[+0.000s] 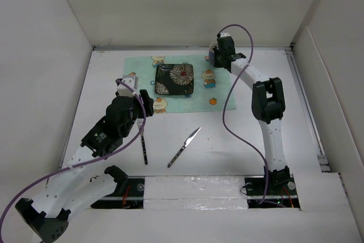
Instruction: Set the dinner table for one person
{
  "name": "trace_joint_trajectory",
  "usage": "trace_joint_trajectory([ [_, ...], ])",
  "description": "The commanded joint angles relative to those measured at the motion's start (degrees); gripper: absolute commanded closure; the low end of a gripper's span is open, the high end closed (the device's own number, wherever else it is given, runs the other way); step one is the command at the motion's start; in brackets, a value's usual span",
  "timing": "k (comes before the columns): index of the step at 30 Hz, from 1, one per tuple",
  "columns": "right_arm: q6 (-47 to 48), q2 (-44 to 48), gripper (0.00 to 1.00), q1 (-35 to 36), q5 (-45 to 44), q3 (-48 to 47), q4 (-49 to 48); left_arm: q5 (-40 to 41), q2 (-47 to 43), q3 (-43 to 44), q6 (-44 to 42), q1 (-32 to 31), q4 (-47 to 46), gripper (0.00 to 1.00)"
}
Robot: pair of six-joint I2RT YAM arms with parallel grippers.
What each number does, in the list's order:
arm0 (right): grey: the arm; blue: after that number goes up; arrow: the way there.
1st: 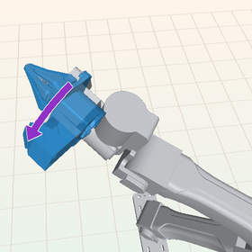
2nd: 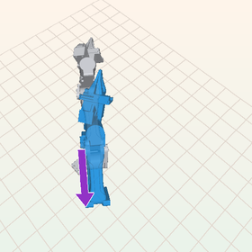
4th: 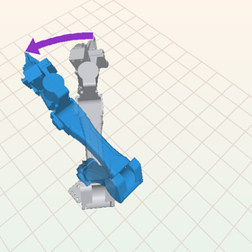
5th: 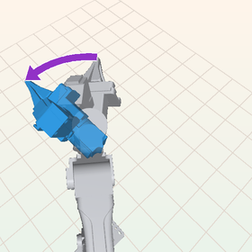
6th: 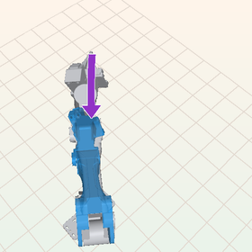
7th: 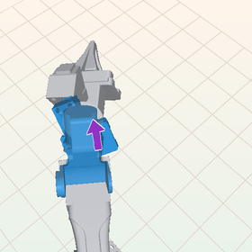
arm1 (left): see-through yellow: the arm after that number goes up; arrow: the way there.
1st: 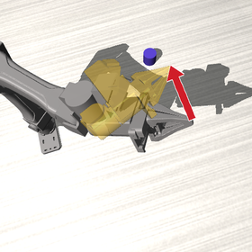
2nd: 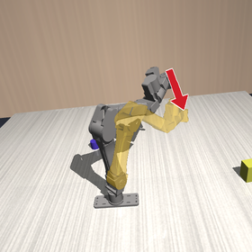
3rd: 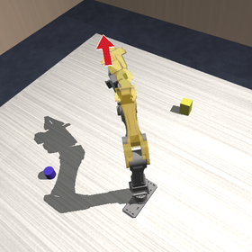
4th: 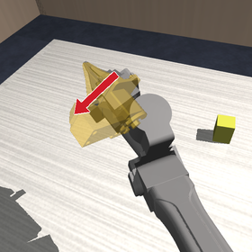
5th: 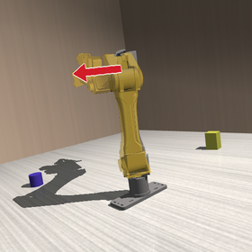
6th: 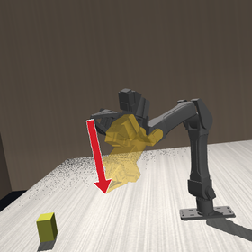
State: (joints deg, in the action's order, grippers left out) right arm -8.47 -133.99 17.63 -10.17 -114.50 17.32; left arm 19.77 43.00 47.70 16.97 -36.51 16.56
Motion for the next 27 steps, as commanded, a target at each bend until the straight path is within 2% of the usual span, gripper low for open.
trace_joint_trajectory([
  [1,1.5,-0.2,1.00,0.4,-3.7,-3.7,-5.8,0.9,-0.4,0.3,-0.2,0.2,-0.9,0.49],
  [6,1.9,-0.8,1.00,1.0,-5.1,-3.3,-5.6,0.4,-0.2,0.3,-0.3,0.2,-0.9,0.49],
  [7,1.7,-0.7,0.97,1.0,-5.3,-3.0,-5.6,0.6,-0.2,0.4,-0.3,0.2,-0.9,0.49],
  [9,1.7,-0.7,0.88,1.0,-5.6,-2.6,-6.2,0.6,-0.2,0.3,-0.4,0.2,-1.1,0.49],
  [10,1.7,-0.7,0.80,1.0,-5.7,-2.7,-5.9,0.4,-0.2,0.3,-0.3,0.2,-0.9,0.49],
  [12,0.9,-0.2,0.72,1.0,-7.1,-3.1,-4.8,0.4,-0.4,0.3,-0.3,0.2,-0.8,0.49],
  [14,0.2,1.2,0.58,1.0,-7.5,-1.1,-6.1,0.6,-0.6,0.3,-0.3,0.2,-1.1,0.48],
  [15,0.0,2.0,0.48,1.0,-7.9,-0.3,-6.5,0.4,-0.4,0.3,-0.3,0.2,-1.1,0.48],
  [19,-1.3,8.1,0.38,1.0,-8.8,2.4,-6.6,0.3,-0.6,0.4,-0.3,0.2,-1.0,0.48],
  [23,-3.5,14.7,0.35,1.0,-9.9,5.9,-4.1,-0.3,-1.5,0.4,-0.2,0.2,-0.9,0.48],
  [24,-4.4,16.8,0.47,1.0,-9.9,7.7,-3.8,-0.2,-1.9,0.5,-0.2,0.2,-0.9,0.48],
  [26,-6.2,24.2,0.77,3.2,-8.7,12.9,-5.4,-0.4,-2.7,0.4,-0.2,0.2,-1.1,0.49],
  [27,-6.7,26.7,1.00,4.1,-5.5,19.7,-6.8,-0.7,-2.9,0.4,-0.3,0.2,-1.1,0.50],
])
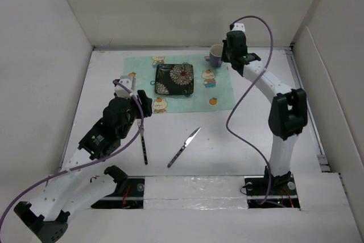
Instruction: Set the dinner table for one person
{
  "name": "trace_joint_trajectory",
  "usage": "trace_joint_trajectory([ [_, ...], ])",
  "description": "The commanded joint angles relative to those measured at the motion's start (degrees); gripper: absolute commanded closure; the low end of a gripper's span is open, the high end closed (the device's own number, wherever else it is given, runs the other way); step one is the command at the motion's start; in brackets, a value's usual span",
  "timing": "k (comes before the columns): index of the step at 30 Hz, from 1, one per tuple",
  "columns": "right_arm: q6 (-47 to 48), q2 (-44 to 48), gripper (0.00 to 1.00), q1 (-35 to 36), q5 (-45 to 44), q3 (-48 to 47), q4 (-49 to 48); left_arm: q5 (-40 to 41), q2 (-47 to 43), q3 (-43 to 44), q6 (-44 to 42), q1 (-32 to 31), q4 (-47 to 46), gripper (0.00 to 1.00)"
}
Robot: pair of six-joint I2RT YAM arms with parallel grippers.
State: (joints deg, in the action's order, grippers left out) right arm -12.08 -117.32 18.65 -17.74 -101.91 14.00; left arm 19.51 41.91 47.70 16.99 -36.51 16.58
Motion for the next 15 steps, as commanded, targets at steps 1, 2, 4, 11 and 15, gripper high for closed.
trace_joint_trajectory([
  [1,-5.0,14.9,1.00,7.5,5.4,14.4,-6.6,-1.3,-2.8,0.4,-0.3,0.2,-1.2,0.62],
  [2,-5.0,14.9,1.00,7.5,5.4,14.5,-7.7,-1.3,-2.8,0.4,-0.3,0.2,-1.2,0.63],
  [4,-6.2,21.5,1.00,11.7,6.9,24.8,-10.6,-1.5,-3.5,0.3,-0.5,0.2,-1.2,0.96],
  [11,-14.9,32.7,1.00,33.4,0.6,38.8,3.4,-1.9,-7.5,0.1,0.2,0.2,-1.8,0.89],
  [15,-23.3,34.1,0.52,42.9,0.6,42.7,8.3,-3.6,-8.0,-0.1,0.0,0.2,-2.7,0.73],
])
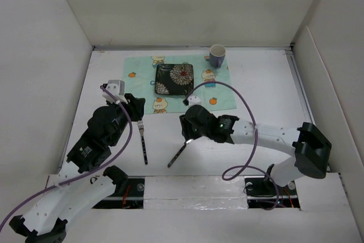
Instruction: Set the dinner table for one person
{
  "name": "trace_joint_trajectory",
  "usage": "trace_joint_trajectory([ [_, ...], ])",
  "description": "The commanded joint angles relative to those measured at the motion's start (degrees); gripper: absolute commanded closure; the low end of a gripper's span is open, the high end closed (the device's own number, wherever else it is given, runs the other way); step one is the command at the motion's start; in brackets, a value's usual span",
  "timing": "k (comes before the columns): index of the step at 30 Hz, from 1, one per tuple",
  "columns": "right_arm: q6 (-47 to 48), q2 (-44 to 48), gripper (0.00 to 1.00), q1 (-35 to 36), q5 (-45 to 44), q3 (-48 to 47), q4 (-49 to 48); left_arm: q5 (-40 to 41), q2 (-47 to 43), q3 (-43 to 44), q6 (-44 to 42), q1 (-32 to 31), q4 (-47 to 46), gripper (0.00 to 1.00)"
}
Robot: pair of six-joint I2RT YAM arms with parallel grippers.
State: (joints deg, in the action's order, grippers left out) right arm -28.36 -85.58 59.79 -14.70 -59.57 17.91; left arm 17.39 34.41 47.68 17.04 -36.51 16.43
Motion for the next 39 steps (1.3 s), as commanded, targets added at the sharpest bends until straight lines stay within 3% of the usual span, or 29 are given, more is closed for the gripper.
trace_joint_trajectory([
  [1,-9.8,1.7,0.42,2.9,-1.8,0.2,5.9,-1.9,-0.4,0.0,-0.1,0.2,-2.5,0.72],
  [6,-14.3,-2.2,0.27,5.4,2.3,-0.5,4.5,-3.7,0.1,0.1,-0.4,0.2,-2.5,0.73],
  [10,-14.9,-6.2,0.26,5.4,5.8,-1.2,1.5,-4.1,-0.1,0.1,-0.4,0.2,-2.5,0.73],
  [12,-15.5,-8.7,0.35,4.8,7.0,-1.9,2.4,-4.0,-0.2,0.0,-0.4,0.2,-2.5,0.73],
  [16,-16.1,-10.9,0.39,4.2,7.9,-1.1,0.9,-4.8,-0.8,0.0,-0.4,0.2,-2.8,0.73],
  [29,-14.6,-18.1,0.40,3.1,6.8,-4.5,1.5,-7.0,-0.2,-0.1,-0.7,0.2,-2.9,0.74],
  [39,-14.1,-14.9,0.64,3.7,-3.5,-0.2,8.5,-3.9,-1.7,-0.2,-0.5,0.2,-2.9,0.73],
])
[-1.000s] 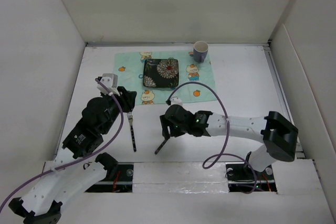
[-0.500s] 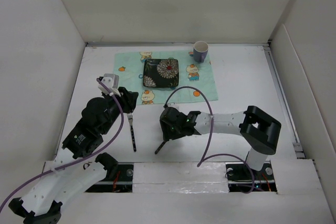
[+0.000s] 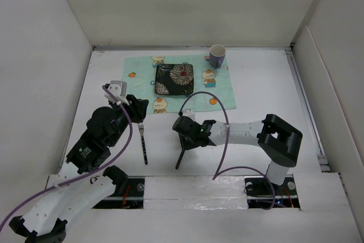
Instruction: Set the dinner table for one person
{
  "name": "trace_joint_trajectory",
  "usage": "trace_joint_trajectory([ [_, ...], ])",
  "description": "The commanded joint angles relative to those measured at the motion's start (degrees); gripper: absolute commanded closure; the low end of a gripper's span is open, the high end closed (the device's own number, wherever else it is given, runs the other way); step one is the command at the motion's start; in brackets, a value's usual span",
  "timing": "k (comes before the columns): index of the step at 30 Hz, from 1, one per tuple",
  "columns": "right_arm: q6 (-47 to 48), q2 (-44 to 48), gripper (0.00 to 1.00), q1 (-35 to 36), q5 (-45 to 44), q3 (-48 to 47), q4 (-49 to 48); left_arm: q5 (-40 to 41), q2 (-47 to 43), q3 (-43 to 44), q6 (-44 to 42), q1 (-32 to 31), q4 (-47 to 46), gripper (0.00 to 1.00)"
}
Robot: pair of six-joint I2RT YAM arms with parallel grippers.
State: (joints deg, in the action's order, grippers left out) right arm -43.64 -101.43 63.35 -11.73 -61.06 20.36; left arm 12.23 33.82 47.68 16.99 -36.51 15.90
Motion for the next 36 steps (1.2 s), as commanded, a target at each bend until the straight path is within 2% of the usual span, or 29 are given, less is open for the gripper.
trace_joint_trajectory([
  [1,2.6,1.1,0.64,0.1,-7.2,0.9,7.3,1.1,-1.0,-0.2,-0.4,0.2,-2.4,0.73],
  [6,6.1,0.7,0.68,0.1,-11.6,0.0,9.4,1.4,0.2,0.1,-0.2,0.2,-1.8,0.73],
  [7,6.6,0.8,0.66,0.1,-11.7,-0.1,9.4,1.6,0.1,0.0,-0.2,0.2,-1.8,0.73],
  [8,7.1,1.7,0.58,0.1,-11.2,0.0,9.4,2.0,-0.1,-0.1,-0.1,0.2,-2.1,0.73],
  [10,6.8,2.0,0.48,0.1,-10.1,0.4,8.9,2.0,-0.1,-0.2,-0.1,0.2,-2.1,0.73],
  [14,4.3,3.7,0.49,1.7,-8.8,2.4,8.8,2.1,0.5,-0.1,-0.1,0.2,-1.9,0.73],
  [16,3.1,3.5,0.52,2.4,-7.3,4.4,7.5,2.0,0.8,0.0,-0.2,0.2,-1.9,0.73],
  [18,1.7,3.1,0.61,2.9,-6.6,5.7,6.4,1.7,1.0,0.0,-0.1,0.2,-1.9,0.73],
  [20,0.5,2.6,0.65,3.4,-6.6,6.7,6.0,2.1,1.1,-0.1,-0.2,0.2,-1.8,0.73],
  [24,0.0,3.1,0.99,4.1,-8.0,6.6,6.1,1.8,1.3,0.0,-0.2,0.2,-1.9,0.73],
  [30,3.8,11.2,1.00,3.8,-16.5,-0.4,11.8,2.2,1.5,0.0,-0.2,0.2,-1.7,0.73],
  [32,7.7,13.4,1.00,-0.8,-16.7,-2.7,11.0,2.6,1.4,-0.1,-0.3,0.2,-1.7,0.73],
  [36,16.2,14.9,1.00,-10.9,-13.4,-7.0,2.9,3.1,1.8,-0.1,0.0,0.2,-1.6,0.64],
])
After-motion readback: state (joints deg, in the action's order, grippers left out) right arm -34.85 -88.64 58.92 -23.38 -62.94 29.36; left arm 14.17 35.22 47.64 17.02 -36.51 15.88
